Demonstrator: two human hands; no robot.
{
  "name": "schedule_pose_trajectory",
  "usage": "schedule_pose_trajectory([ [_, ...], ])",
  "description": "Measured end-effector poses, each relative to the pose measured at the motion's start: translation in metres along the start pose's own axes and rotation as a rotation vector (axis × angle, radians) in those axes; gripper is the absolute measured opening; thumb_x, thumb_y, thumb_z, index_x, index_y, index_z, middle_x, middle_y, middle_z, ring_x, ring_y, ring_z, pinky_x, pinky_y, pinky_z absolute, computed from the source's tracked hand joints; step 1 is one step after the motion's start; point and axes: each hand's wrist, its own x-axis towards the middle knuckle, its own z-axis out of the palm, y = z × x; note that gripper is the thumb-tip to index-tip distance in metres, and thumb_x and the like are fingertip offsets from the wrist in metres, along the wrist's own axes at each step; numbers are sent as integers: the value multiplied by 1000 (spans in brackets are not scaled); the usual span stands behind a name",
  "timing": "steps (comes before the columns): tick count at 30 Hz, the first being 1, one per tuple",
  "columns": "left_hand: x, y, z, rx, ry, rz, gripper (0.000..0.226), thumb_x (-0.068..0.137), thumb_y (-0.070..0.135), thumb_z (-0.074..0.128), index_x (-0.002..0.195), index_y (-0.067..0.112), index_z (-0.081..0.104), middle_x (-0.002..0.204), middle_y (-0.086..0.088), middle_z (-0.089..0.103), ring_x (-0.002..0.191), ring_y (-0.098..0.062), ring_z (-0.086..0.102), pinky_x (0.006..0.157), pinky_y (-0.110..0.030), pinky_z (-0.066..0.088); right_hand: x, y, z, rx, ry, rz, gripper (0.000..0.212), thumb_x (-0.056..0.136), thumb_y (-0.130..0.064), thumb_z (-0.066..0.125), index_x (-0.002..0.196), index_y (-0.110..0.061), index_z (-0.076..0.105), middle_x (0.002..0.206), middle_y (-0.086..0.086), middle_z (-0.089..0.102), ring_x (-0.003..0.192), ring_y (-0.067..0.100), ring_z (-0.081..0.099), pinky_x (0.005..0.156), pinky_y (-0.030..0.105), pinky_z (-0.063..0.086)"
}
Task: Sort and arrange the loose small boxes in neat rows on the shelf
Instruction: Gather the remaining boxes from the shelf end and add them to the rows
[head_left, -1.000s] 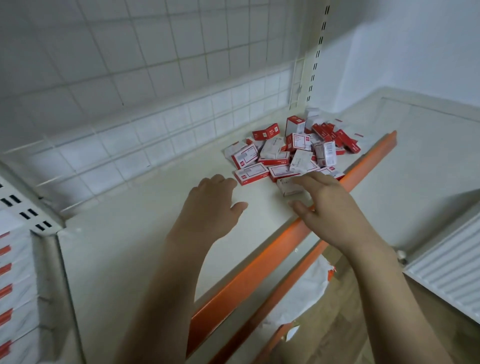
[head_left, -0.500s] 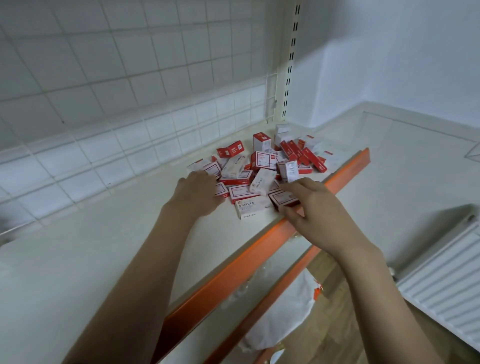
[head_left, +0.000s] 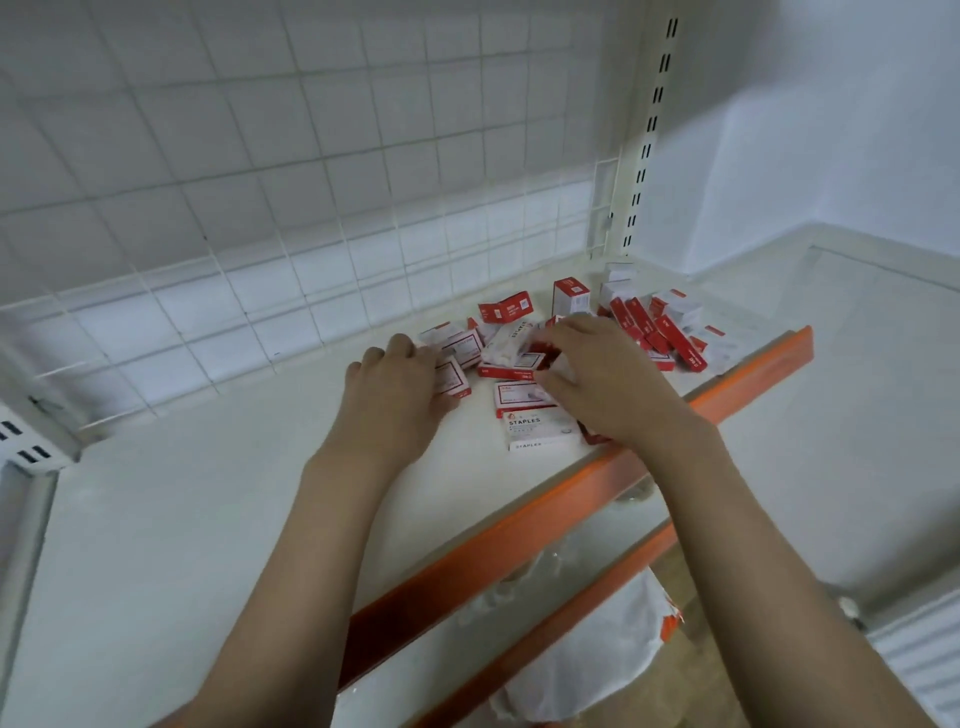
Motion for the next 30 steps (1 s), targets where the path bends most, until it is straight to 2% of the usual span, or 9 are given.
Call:
schedule_pose_trajectory([
  [7, -40, 2, -22, -200, 169, -61, 40, 90, 28, 57, 124, 10, 49, 116, -8, 43, 96, -32, 54, 85, -44, 45, 83, -9, 4, -106, -73, -4, 51, 90, -35, 53, 134, -9, 44, 132, 12, 45, 122, 27, 40, 94, 38, 39],
  [11, -59, 0, -27, -241, 220, -102, 39, 90, 25, 58, 125, 11, 49, 116, -6, 42, 97, -28, 53, 84, -39, 46, 111, 0, 17, -204, -184, 75, 67, 85, -51, 56, 126, 0, 43, 123, 18, 48, 116, 32, 43, 91, 40, 40],
  [15, -71, -3, -27, -235, 235, -155, 41, 87, 24, 60, 124, 10, 50, 115, -6, 43, 97, -29, 53, 81, -43, 47, 120, 10, 32, -186, -213, 144, 67, 83, -59, 53, 111, 2, 50, 97, 13, 56, 93, 28, 53, 74, 35, 42],
  [18, -75, -1, -24, -226, 236, -184, 41, 87, 24, 61, 124, 11, 51, 115, -7, 43, 96, -29, 53, 80, -42, 47, 118, 11, 38, -185, -189, 145, 49, 88, -47, 53, 99, 0, 57, 72, 4, 53, 69, 20, 53, 55, 26, 38],
  [21, -76, 1, -19, -230, 240, -189, 40, 86, 22, 62, 123, 9, 52, 114, -8, 44, 95, -30, 54, 79, -44, 48, 114, 10, 39, -131, -105, 119, 37, 86, -32, 59, 109, -3, 56, 92, 9, 60, 83, 22, 53, 62, 30, 41],
  [23, -76, 0, -15, -230, 262, -172, 39, 85, 20, 64, 120, 6, 54, 112, -11, 47, 93, -32, 54, 76, -46, 50, 105, 8, 37, -28, -40, 74, 42, 85, -24, 60, 122, -7, 51, 110, 11, 59, 100, 25, 53, 77, 36, 48],
  [25, -77, 0, -10, -224, 302, -147, 37, 84, 17, 65, 117, 4, 56, 110, -14, 50, 89, -34, 54, 74, -46, 51, 88, 3, 30, 101, 9, 5, 49, 85, -19, 61, 130, -10, 46, 120, 9, 55, 112, 25, 48, 91, 38, 45],
  [27, -78, 0, -5, -214, 344, -141, 33, 85, 16, 63, 114, 3, 56, 109, -15, 53, 86, -35, 54, 75, -45, 50, 64, -4, 20, 225, 57, -70, 51, 84, -14, 63, 132, -12, 44, 124, 6, 53, 116, 23, 45, 94, 29, 38],
  [30, -82, -1, 0, -219, 398, -149, 35, 87, 28, 51, 114, 6, 55, 109, -12, 56, 86, -32, 51, 76, -41, 48, 22, -12, 6, 330, 118, -171, 51, 81, -7, 66, 129, -13, 48, 122, 3, 52, 111, 18, 47, 84, 11, 33],
])
